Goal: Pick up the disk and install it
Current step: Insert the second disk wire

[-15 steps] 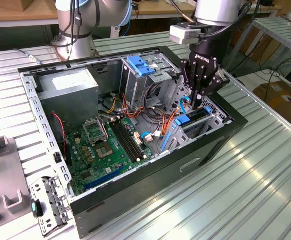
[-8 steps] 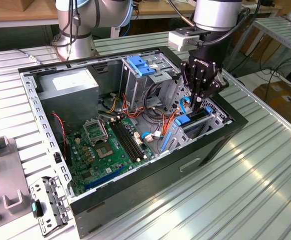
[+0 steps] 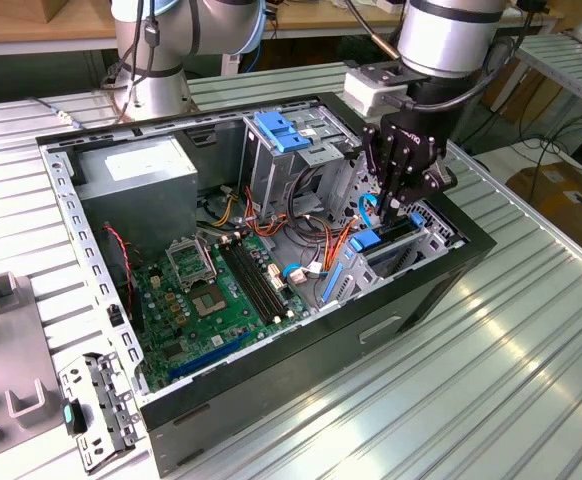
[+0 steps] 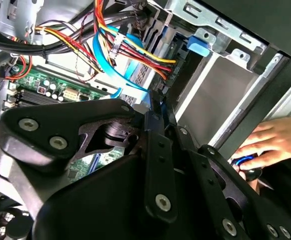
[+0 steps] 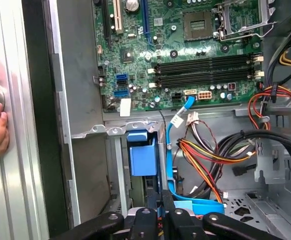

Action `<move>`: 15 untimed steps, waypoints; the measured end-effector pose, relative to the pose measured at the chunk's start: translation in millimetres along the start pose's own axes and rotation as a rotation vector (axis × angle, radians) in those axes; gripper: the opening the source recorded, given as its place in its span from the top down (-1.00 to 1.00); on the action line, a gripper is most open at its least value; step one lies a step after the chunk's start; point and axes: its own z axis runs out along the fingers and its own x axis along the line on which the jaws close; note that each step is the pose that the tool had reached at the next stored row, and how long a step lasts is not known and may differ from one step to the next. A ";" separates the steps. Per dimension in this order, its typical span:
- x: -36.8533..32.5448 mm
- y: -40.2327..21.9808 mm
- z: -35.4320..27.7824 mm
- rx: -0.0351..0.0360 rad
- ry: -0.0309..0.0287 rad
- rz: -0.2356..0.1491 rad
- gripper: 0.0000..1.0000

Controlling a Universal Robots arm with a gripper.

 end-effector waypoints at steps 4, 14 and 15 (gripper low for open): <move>0.2 -0.5 0.1 0.0003 0.0000 0.000 0.68; 4.2 -3.5 3.1 0.0002 0.0000 0.000 0.68; 4.1 -3.6 3.4 0.0002 0.0002 0.000 0.68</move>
